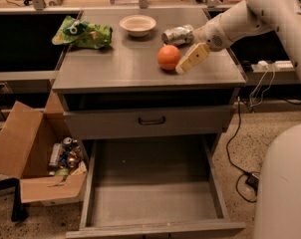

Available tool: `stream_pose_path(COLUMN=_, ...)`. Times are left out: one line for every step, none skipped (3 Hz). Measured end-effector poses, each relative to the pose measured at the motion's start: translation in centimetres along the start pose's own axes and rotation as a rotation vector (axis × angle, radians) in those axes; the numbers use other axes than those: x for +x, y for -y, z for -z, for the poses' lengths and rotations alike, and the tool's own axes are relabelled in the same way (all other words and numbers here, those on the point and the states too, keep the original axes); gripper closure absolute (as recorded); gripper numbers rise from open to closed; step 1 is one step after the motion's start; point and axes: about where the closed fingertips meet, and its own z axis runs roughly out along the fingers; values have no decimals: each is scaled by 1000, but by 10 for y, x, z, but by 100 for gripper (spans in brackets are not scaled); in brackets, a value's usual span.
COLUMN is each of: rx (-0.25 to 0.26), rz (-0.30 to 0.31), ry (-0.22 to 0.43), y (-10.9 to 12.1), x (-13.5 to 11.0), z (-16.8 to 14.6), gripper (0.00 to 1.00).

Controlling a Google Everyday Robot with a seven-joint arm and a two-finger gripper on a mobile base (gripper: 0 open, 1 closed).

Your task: Place orange into middle drawer

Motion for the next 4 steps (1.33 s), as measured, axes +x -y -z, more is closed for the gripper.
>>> stream_pose_path(rx=-28, rz=-11, ry=24, y=6, x=-5, z=-19, gripper=0)
stream_pose_path(rx=-52, rz=-21, ry=38, y=9, x=-9, z=-34, gripper=0)
stream_pose_path(rx=-73, rz=-23, ry=43, y=9, x=-14, z=-47, gripper=18)
stream_pose_path(rx=-95, rz=-17, ry=44, y=5, x=-19, z=-58, gripper=43)
